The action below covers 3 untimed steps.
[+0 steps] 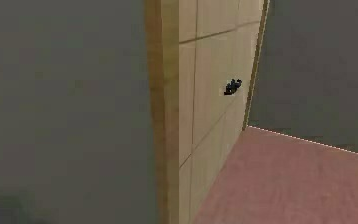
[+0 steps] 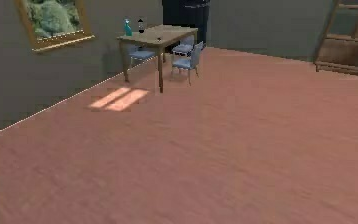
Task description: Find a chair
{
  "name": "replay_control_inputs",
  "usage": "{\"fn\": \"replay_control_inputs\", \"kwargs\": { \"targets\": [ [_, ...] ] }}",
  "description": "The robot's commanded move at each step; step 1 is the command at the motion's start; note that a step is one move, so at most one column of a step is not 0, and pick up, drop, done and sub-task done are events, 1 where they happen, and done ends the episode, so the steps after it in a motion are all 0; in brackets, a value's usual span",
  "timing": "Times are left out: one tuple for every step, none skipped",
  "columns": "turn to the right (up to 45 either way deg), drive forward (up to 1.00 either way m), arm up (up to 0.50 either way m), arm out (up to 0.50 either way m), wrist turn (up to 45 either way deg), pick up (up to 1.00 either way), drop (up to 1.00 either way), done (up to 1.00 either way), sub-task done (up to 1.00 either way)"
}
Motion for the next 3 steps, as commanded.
{"fn": "replay_control_inputs", "kwargs": {
  "targets": [
    [45.0,0.00,0.00,0.00,0.0,0.00,0.00,0.00,0.00],
    [45.0,0.00,0.00,0.00,0.0,0.00,0.00,0.00,0.00],
    [27.0,0.00,0.00,0.00,0.0,0.00,0.00,0.00,0.00]
  ]
}}
